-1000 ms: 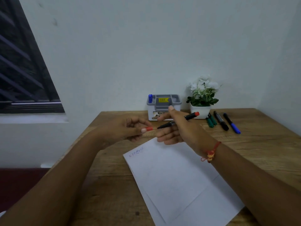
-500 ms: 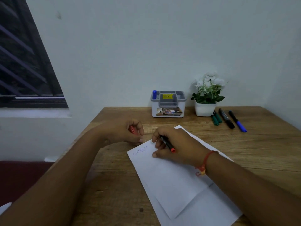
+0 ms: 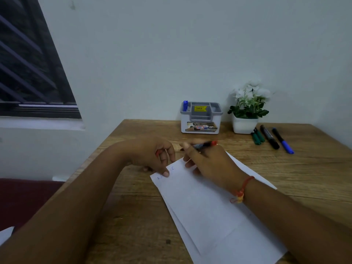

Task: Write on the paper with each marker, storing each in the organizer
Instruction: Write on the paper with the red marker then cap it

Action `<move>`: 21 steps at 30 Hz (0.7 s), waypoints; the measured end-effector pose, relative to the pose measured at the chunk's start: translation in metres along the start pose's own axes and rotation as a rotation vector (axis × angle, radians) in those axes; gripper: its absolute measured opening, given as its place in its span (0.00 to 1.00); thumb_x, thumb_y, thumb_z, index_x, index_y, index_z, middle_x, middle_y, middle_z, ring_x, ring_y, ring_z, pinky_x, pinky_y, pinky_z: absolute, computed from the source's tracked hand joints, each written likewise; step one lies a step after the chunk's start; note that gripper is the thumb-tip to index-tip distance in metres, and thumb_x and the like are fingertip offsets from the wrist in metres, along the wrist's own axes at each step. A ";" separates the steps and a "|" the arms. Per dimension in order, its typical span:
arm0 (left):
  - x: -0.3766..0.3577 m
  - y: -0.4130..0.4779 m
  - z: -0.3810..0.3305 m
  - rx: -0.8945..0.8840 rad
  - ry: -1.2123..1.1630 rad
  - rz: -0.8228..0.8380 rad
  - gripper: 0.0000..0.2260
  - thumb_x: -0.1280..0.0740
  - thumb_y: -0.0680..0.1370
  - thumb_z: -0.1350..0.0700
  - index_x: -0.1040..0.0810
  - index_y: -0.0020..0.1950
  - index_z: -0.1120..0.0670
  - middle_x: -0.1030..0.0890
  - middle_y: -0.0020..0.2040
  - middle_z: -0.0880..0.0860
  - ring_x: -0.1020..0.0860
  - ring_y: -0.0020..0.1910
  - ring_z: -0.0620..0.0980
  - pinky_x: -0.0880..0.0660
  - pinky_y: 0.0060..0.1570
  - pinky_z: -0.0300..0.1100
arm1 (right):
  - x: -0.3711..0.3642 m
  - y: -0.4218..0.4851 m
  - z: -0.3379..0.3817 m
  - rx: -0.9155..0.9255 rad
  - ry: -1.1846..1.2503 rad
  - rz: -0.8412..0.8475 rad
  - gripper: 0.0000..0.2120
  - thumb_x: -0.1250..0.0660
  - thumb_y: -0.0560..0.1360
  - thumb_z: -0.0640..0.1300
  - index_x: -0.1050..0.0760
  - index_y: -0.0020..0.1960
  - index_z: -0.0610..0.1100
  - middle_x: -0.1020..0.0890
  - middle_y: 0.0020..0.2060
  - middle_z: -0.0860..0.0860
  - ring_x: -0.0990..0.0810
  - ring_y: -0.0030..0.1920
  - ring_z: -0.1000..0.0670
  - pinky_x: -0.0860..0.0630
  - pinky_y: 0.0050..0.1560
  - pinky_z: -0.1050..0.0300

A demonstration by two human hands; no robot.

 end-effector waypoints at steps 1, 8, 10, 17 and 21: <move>0.000 0.000 0.001 0.001 0.001 0.002 0.16 0.22 0.69 0.58 0.21 0.53 0.50 0.15 0.44 0.54 0.22 0.33 0.48 0.26 0.29 0.38 | 0.000 0.000 -0.001 -0.049 0.071 -0.021 0.15 0.37 0.82 0.53 0.18 0.53 0.44 0.15 0.37 0.52 0.14 0.38 0.55 0.19 0.35 0.60; -0.002 0.002 0.002 -0.021 -0.039 0.013 0.16 0.22 0.69 0.59 0.21 0.54 0.52 0.16 0.45 0.57 0.22 0.32 0.44 0.27 0.28 0.37 | -0.005 -0.002 -0.008 -0.164 0.173 0.003 0.05 0.31 0.76 0.40 0.17 0.45 0.40 0.13 0.35 0.45 0.13 0.38 0.44 0.17 0.42 0.50; -0.003 0.002 0.002 -0.023 -0.048 0.025 0.16 0.22 0.69 0.60 0.21 0.55 0.52 0.16 0.45 0.56 0.21 0.33 0.45 0.27 0.28 0.37 | -0.004 -0.002 -0.007 -0.141 0.118 0.000 0.04 0.30 0.75 0.39 0.16 0.44 0.42 0.13 0.34 0.45 0.13 0.38 0.43 0.16 0.43 0.49; -0.002 0.005 0.004 -0.037 -0.051 0.043 0.20 0.22 0.70 0.58 0.22 0.57 0.44 0.16 0.45 0.54 0.21 0.36 0.48 0.25 0.32 0.39 | -0.005 -0.001 -0.012 -0.166 0.087 -0.003 0.04 0.28 0.72 0.40 0.15 0.44 0.44 0.13 0.34 0.47 0.17 0.33 0.54 0.19 0.38 0.57; -0.003 0.006 0.005 -0.039 -0.032 0.050 0.20 0.22 0.70 0.57 0.23 0.55 0.38 0.16 0.46 0.53 0.21 0.38 0.49 0.25 0.35 0.41 | -0.004 0.000 -0.016 -0.168 0.062 -0.013 0.04 0.26 0.69 0.42 0.14 0.43 0.47 0.13 0.34 0.48 0.16 0.34 0.53 0.19 0.38 0.56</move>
Point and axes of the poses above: each hand's wrist, its own y-axis towards the middle knuckle, its own x-axis out of the back of the hand, z = x × y, the point moved 7 cm from there along y, towards the middle knuckle
